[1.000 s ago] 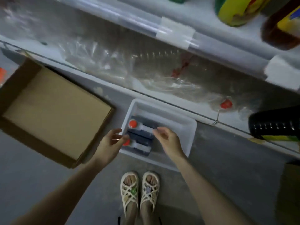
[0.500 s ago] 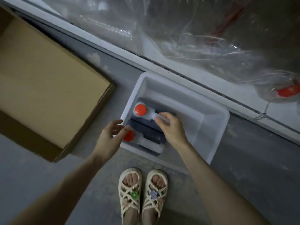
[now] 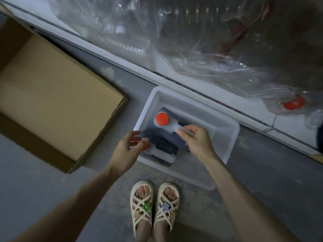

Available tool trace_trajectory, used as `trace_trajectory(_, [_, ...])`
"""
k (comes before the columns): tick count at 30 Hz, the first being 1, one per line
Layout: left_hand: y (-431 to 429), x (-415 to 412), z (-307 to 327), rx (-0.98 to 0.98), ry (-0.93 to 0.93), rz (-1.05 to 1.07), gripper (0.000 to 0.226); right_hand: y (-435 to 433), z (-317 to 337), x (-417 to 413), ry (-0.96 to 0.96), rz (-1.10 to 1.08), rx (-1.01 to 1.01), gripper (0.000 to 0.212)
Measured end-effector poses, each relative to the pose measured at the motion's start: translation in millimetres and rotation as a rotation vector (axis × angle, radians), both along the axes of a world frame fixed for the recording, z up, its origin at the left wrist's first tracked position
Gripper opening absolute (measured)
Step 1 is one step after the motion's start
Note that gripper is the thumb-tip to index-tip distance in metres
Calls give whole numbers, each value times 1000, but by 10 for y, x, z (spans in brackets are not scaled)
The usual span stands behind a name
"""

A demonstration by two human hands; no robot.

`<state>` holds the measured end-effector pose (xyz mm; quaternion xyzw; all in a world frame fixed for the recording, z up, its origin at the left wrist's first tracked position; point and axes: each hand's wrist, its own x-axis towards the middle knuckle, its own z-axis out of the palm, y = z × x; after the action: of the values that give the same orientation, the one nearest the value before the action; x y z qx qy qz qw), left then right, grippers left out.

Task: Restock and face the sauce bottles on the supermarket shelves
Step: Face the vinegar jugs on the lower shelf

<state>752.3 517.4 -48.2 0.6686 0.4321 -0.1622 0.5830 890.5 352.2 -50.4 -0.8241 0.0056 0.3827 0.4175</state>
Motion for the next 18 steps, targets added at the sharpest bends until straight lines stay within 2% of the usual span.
trace_trajectory(2, [-41, 83, 215, -32, -20, -37, 30, -86, 305, 30, 2, 1, -1, 11])
trace_trajectory(4, [-92, 148, 463, -68, -54, -49, 34, -171, 652, 39, 4, 1, 11, 11])
trace_trajectory(9, [-233, 326, 1284, -99, -113, -151, 69, -398, 1643, 126, -43, -4, 16, 17])
trace_trajectory(12, [-265, 472, 1844, -115, -191, -222, 90, -538, 2338, 233, -85, -31, 27, 10])
trace_trajectory(15, [-309, 638, 2411, -84, -279, -332, 105, -657, 3120, 320, -125, -19, 50, 10])
trace_trajectory(18, [-342, 829, 3092, -9, -392, -467, 130, -765, 3964, 393, -201, 4, 64, 14])
